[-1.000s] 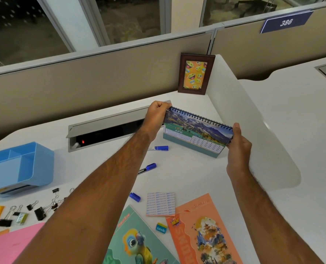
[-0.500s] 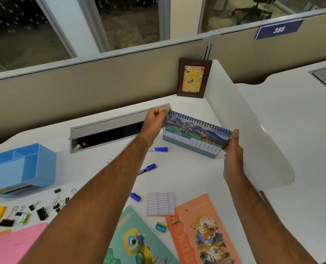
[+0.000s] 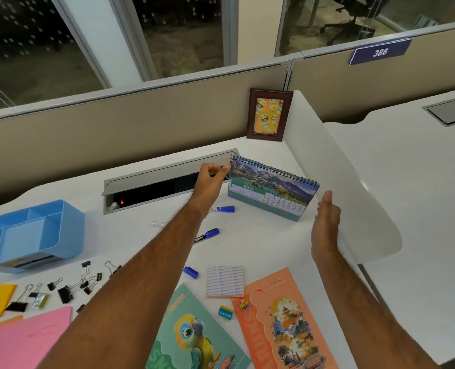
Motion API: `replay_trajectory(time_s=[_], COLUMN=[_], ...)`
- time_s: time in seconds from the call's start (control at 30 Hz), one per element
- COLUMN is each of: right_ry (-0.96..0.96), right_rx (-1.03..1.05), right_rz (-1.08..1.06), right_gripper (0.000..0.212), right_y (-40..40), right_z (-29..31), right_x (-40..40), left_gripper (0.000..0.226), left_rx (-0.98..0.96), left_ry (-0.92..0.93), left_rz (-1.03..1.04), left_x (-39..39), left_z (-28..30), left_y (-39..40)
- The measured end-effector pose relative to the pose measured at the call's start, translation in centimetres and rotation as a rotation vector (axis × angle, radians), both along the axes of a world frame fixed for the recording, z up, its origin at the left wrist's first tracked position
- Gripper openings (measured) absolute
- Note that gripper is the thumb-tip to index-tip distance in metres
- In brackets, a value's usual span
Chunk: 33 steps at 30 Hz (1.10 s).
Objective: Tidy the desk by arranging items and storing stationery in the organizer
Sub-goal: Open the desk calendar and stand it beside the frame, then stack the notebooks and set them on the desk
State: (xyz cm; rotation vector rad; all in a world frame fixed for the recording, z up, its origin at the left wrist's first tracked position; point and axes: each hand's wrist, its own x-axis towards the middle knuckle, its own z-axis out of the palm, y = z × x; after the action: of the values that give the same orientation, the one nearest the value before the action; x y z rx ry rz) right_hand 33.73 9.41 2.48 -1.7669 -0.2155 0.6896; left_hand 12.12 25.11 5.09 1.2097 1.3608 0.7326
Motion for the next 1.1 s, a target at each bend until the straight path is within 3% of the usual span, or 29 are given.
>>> replay_trajectory(time_s=[0.27, 0.5, 0.8, 1.1], right_ry=[-0.078, -0.081, -0.144, -0.387], right_rx=[0.017, -0.029, -0.177, -0.449], right_rz=[0.054, 0.217, 0.438, 0.713], right_gripper=[0.034, 0.036, 0.031, 0.044], right_y=[-2.7, -7.0, -12.5, -16.6], right_z=[-0.4, -0.9, -3.6, -5.2], right_x=[-2.7, -6.2, -8.4, -8.6], left_gripper=[0.04, 0.029, 0.021, 0.013], left_rx=[0.001, -0.038, -0.079, -0.217], left_ry=[0.044, 0.081, 0.083, -0.027], left_rz=[0.059, 0.082, 0.132, 0.178], left_x=[-2.4, -5.4, -9.2, -9.6], left_z=[-0.3, -1.8, -5.3, -7.7], left_y=[-4.4, -10.5, -19.1, -28.3])
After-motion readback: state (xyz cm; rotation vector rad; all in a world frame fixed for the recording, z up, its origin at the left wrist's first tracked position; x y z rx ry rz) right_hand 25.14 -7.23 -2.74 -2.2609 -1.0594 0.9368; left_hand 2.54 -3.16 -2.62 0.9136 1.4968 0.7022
